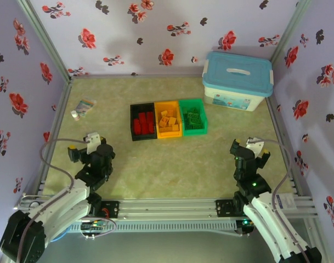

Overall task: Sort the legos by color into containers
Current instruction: Reset both arms

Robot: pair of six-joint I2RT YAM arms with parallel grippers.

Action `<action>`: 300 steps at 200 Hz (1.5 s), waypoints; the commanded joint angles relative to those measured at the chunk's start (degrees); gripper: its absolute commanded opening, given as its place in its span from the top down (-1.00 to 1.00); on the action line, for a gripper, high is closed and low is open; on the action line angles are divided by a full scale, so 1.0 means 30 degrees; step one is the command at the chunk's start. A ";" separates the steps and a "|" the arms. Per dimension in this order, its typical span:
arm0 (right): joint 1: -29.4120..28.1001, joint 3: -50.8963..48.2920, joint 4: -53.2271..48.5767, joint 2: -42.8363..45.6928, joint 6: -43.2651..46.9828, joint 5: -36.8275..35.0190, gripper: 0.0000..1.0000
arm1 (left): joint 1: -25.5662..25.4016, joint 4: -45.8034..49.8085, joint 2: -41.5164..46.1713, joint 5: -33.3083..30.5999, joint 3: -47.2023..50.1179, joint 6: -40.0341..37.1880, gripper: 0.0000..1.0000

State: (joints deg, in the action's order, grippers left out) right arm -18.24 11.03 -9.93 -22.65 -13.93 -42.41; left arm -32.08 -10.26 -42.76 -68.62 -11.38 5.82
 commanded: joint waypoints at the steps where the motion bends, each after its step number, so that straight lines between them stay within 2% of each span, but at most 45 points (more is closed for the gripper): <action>1: 0.0090 -0.0375 0.1640 -0.0454 -0.0011 -0.1130 -0.99 | 0.0309 -0.2253 0.0424 -0.0750 0.0850 -0.0283 -0.99; 47: 0.0103 -0.1453 0.5518 -0.1173 0.0961 -0.2374 -0.99 | 0.1527 -0.7289 0.0427 -0.0414 0.2402 -0.1941 -0.99; 79: 0.0122 -0.1942 0.7934 -0.2239 0.1525 -0.2901 -0.99 | 0.2996 -0.7685 0.0270 0.1235 0.2574 -0.0898 -1.00; 102: 0.0129 -0.2546 1.0182 -0.2985 0.1991 -0.3169 -0.99 | 0.3992 -0.9219 -0.0352 0.2229 0.2989 -0.0213 -1.00; 136: 0.0260 -0.3460 1.3030 -0.3474 0.2411 -0.3470 -0.99 | 0.5287 -1.1670 -0.2258 0.3843 0.3215 0.0659 -1.00; 173: 0.0898 -0.3808 1.4941 -0.4441 0.2201 -0.3074 -0.99 | 0.5597 -1.5604 -0.5882 0.4399 0.2930 -0.0165 -0.99; 224: 0.1718 -0.3079 1.8518 -0.9396 0.2066 -0.1445 -0.99 | 0.5678 -2.1202 -1.0714 0.5753 0.2457 -0.2170 -1.00; 254: 0.1889 -0.2761 2.2297 -1.3164 0.2322 -0.1568 -0.99 | 0.5682 -2.1346 -1.2462 0.6292 0.1152 -0.2848 -1.00; 284: 0.2263 -0.2601 2.5626 -1.6079 0.2321 -0.1624 -0.99 | 0.6660 -2.1760 -1.4451 0.7848 0.0513 -0.1969 -1.00; 300: 0.2475 -0.2669 2.7041 -1.7246 0.2080 -0.1609 -0.99 | 0.6677 -2.1674 -1.4674 0.8638 0.0241 -0.2485 -1.00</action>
State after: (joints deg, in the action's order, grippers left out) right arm -11.92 2.26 58.85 -70.61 -7.46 -46.68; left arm -12.97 -72.05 -85.03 -46.68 -9.06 -0.45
